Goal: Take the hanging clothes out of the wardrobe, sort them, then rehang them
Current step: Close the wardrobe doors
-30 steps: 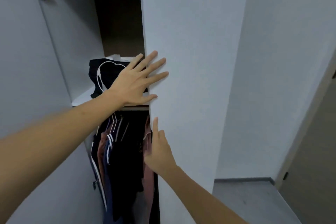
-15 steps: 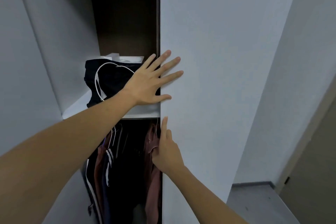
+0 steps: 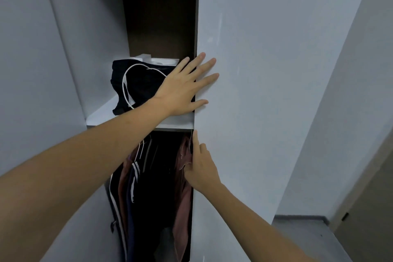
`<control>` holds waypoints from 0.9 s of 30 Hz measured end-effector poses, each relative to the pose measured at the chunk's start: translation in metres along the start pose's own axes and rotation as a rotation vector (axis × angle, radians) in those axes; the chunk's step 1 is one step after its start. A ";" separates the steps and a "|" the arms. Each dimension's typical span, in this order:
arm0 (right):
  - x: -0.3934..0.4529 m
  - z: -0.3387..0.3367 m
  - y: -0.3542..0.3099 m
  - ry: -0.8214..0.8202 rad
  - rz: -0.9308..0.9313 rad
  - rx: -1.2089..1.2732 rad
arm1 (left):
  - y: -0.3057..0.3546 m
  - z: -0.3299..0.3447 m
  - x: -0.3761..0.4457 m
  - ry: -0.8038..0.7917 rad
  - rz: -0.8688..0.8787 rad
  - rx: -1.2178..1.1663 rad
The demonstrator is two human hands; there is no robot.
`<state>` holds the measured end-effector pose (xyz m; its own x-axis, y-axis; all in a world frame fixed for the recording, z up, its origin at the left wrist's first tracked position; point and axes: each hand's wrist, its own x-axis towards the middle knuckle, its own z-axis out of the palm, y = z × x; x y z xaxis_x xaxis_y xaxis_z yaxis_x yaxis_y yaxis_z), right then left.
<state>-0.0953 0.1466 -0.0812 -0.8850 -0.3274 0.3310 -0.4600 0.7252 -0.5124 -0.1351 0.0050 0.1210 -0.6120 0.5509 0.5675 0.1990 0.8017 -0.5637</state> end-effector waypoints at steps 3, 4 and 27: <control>-0.028 0.003 -0.004 0.050 -0.005 -0.136 | 0.012 -0.027 -0.033 -0.040 -0.101 -0.067; -0.036 0.006 -0.007 0.055 -0.023 -0.137 | 0.017 -0.036 -0.049 -0.065 -0.138 -0.088; -0.193 0.074 -0.274 -0.182 -0.581 0.292 | -0.035 -0.289 -0.364 -0.431 -0.523 0.397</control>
<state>0.1962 -0.0341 -0.0634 -0.4740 -0.7302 0.4921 -0.8430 0.2148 -0.4932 0.3014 -0.1566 0.1078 -0.8097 -0.0790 0.5814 -0.4360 0.7442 -0.5060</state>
